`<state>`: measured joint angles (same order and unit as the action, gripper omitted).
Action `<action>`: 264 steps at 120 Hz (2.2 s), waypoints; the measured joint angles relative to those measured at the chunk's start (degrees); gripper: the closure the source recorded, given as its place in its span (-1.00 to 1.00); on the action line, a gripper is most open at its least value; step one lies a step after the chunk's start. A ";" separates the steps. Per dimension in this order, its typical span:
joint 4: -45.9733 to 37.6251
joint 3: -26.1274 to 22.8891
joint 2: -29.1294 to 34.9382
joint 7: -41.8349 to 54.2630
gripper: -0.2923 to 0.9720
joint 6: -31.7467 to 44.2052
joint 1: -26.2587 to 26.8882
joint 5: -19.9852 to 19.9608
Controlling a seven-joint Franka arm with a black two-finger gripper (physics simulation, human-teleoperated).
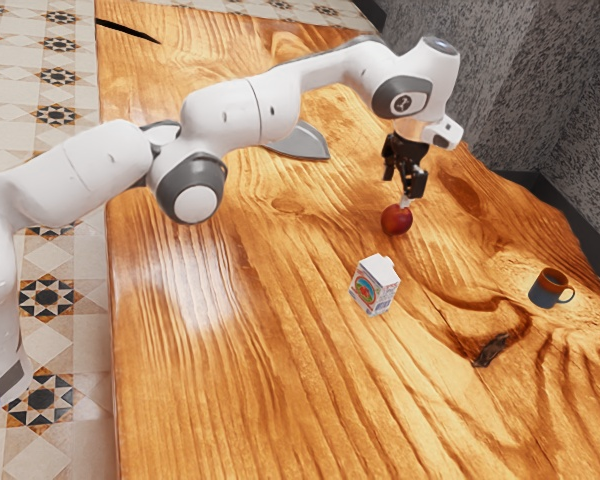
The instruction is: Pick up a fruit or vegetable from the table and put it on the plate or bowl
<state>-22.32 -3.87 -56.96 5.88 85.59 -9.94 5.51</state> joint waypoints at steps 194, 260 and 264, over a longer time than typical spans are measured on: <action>3.24 -3.13 -7.25 5.00 0.06 4.04 -1.20 0.70; 3.07 -2.38 3.94 5.24 0.05 1.49 -13.46 0.84; 3.11 -2.39 3.96 5.23 0.05 1.44 -15.02 0.83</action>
<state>-19.21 -6.26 -53.00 11.12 87.03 -24.96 6.34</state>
